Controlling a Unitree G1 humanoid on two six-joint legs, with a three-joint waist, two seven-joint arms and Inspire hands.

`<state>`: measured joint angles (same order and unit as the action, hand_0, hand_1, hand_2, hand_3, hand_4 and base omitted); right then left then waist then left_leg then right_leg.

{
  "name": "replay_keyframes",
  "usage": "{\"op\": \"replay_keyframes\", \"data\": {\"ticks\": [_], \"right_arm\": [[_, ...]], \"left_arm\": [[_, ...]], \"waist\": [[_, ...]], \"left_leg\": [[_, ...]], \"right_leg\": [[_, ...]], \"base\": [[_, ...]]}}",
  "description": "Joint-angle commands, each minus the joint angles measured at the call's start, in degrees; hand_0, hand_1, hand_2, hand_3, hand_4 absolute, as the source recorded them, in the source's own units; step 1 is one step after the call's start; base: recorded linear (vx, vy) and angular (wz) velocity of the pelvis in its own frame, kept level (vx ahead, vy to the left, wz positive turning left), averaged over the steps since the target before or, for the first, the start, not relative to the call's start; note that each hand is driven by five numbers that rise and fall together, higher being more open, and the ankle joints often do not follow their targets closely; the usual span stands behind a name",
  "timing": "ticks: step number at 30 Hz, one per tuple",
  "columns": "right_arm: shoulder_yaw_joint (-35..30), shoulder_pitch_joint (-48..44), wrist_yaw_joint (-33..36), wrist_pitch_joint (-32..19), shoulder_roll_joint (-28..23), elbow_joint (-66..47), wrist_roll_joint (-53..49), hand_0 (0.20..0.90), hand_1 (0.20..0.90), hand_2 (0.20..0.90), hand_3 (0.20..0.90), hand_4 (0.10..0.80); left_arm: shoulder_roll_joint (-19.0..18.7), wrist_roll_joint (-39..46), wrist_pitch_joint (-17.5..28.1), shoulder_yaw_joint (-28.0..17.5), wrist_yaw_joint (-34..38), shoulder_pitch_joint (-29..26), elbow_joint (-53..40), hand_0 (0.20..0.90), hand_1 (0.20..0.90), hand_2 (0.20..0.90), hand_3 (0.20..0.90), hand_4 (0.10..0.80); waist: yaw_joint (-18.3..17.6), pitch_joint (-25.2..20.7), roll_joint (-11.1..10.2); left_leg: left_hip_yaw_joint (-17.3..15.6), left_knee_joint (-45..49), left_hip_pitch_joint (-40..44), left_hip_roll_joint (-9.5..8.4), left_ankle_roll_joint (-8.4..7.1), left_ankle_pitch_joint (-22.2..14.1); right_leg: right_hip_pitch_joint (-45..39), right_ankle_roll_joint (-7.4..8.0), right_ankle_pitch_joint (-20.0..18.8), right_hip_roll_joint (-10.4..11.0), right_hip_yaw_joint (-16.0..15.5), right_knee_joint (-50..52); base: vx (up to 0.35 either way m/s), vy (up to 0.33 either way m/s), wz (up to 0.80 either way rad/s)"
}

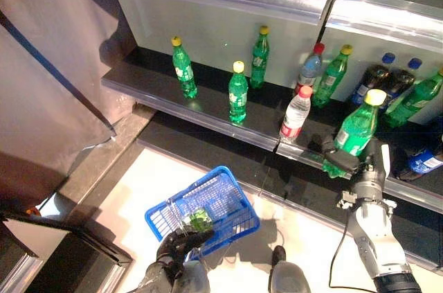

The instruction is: Pick up the drink and place into the basket.

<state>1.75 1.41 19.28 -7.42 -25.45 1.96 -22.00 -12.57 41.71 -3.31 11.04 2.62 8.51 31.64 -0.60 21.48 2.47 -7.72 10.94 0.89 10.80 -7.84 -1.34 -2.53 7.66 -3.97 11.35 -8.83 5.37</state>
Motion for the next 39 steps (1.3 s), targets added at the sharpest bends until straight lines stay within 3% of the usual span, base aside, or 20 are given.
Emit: {"op": "replay_keyframes", "data": {"ticks": [1,5,11,20,24,33,39], "right_arm": [[0.28,-3.73,-4.02,-8.89,0.13,-12.0,0.83,0.3,0.3,0.3,0.2,0.1],[3.2,-3.14,-5.35,-8.98,0.92,-12.35,0.09,0.3,0.3,0.3,0.2,0.1],[9.96,-5.59,-6.26,-10.7,1.44,-13.32,-1.67,0.3,0.3,0.3,0.2,0.1],[20.38,-15.72,-2.88,-10.46,4.4,-11.18,-1.19,0.3,0.3,0.3,0.2,0.1],[24.81,-19.28,-2.98,-11.49,6.53,-6.64,-2.36,0.3,0.3,0.3,0.2,0.1],[32.71,-21.64,-3.81,-12.88,11.91,6.0,-1.06,0.3,0.3,0.3,0.2,0.1],[35.95,-21.39,-4.06,-11.31,11.17,11.23,5.0,0.3,0.3,0.3,0.2,0.1]], "left_arm": [[-7.27,4.48,3.43,0.96,-1.1,5.23,-14.57,0.3,0.3,0.3,0.2,0.1],[-8.43,6.81,1.49,2.11,-0.27,4.22,-22.39,0.3,0.3,0.3,0.2,0.1],[-11.23,9.68,-5.69,4.58,4.06,0.85,-34.95,0.3,0.3,0.3,0.2,0.1],[-12.62,18.06,-10.66,8.66,4.9,-6.04,-42.13,0.3,0.3,0.3,0.2,0.1],[-12.95,22.96,-11.81,11.17,2.01,-9.83,-44.09,0.3,0.3,0.3,0.2,0.1],[-9.95,24.55,-8.48,18.29,-4.53,-15.27,-44.16,0.3,0.3,0.3,0.2,0.1],[-9.18,23.4,-6.2,20.15,-7.86,-16.21,-42.7,0.3,0.3,0.3,0.2,0.1]], "waist": [[1.14,-6.61,-0.92],[1.28,-6.49,-0.75],[2.62,-6.53,-0.31],[5.14,-5.56,0.76],[5.94,-4.35,1.47],[6.5,-4.29,2.05],[6.59,-5.04,1.8]], "left_leg": [[-2.74,-1.0,-3.27,-0.19,2.29,8.18],[-2.74,-2.09,-2.9,-0.67,2.54,8.1],[-1.64,-3.27,-3.24,-1.8,2.72,7.81],[1.12,-4.77,-4.7,-3.85,2.88,7.69],[2.09,-5.18,-6.06,-4.7,3.06,7.79],[2.85,-6.31,-6.99,-5.85,3.45,7.85],[2.76,-7.06,-7.11,-6.32,3.65,7.94]], "right_leg": [[-1.94,-1.09,-2.44,0.43,-0.27,-2.69],[-1.99,-0.97,-2.5,0.59,-0.36,-3.32],[-2.16,-0.86,-2.5,0.86,-1.03,-4.91],[-1.78,-0.74,-2.44,1.46,-2.25,-6.2],[-1.19,-0.73,-2.5,1.92,-2.86,-6.56],[-0.71,-0.83,-2.39,2.66,-3.81,-6.98],[-0.45,-0.81,-2.41,2.96,-4.18,-7.12]], "base": [[-0.12,0.065,-0.02],[-0.084,0.051,0.01],[-0.091,0.043,0.03],[-0.075,0.037,0.11],[-0.107,0.046,0.16],[-0.033,0.034,0.08],[-0.001,0.03,0.07]]}}
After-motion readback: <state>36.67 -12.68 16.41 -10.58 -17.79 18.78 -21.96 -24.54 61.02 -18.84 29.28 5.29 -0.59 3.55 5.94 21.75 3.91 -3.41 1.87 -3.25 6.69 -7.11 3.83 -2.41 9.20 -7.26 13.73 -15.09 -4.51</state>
